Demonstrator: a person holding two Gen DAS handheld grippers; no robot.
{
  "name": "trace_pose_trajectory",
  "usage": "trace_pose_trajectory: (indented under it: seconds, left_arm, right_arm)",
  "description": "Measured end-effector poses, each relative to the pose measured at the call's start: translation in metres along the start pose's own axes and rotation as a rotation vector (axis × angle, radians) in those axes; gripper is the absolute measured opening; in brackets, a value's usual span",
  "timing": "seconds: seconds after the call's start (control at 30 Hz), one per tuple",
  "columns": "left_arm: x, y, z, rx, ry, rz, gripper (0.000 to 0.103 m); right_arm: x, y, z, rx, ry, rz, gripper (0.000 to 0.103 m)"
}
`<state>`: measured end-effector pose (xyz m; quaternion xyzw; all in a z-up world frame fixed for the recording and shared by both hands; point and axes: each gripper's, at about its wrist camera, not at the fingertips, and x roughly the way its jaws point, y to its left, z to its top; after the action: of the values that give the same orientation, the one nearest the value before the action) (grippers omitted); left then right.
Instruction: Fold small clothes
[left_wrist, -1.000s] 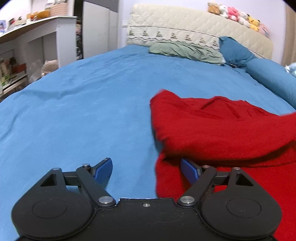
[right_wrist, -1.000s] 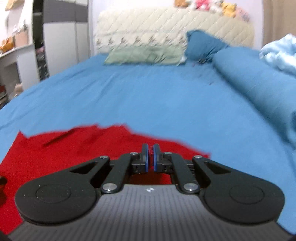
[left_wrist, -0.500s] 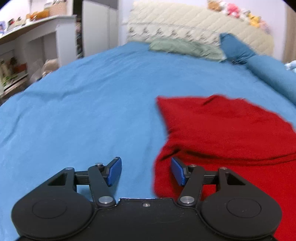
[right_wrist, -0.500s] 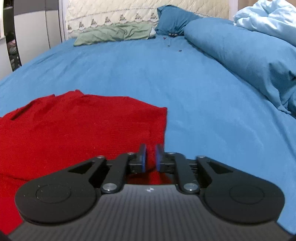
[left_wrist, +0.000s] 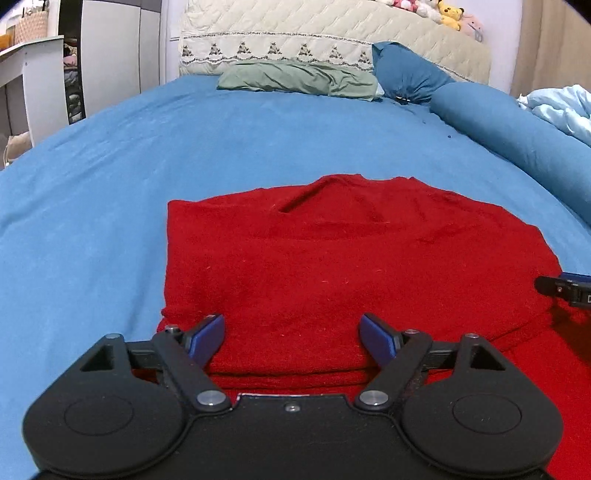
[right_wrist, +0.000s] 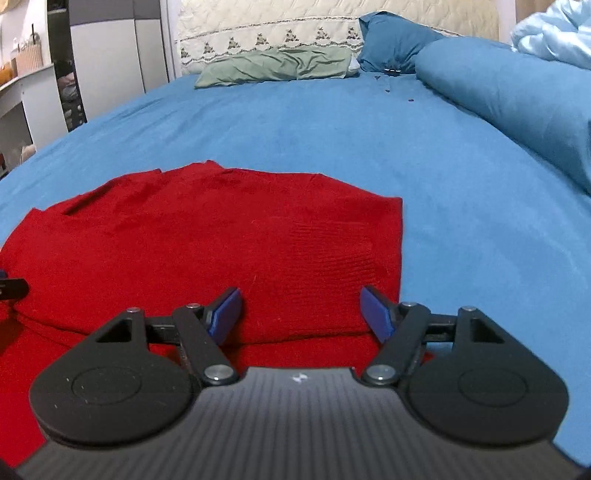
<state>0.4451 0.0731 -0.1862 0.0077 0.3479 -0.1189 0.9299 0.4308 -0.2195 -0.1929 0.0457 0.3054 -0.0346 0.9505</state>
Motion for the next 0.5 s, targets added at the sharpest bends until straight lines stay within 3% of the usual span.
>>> trace_pose_trajectory:
  seconds: [0.1, 0.17, 0.37, 0.5]
  left_arm:
    - [-0.013, -0.003, 0.007, 0.006, 0.012, 0.010, 0.082]
    - [-0.038, -0.004, 0.012, 0.005, -0.030, 0.002, 0.082]
    - [-0.144, -0.005, 0.019, 0.039, -0.112, 0.010, 0.088]
    - [-0.217, 0.002, 0.004, 0.021, -0.118, -0.010, 0.097]
  right_arm:
    - [-0.004, 0.001, 0.006, -0.005, 0.008, 0.006, 0.086]
    - [-0.021, -0.003, 0.013, 0.019, -0.020, 0.027, 0.085]
    - [-0.128, -0.008, 0.035, 0.010, -0.133, 0.091, 0.087]
    - [-0.207, -0.014, 0.038, 0.002, -0.111, 0.141, 0.103]
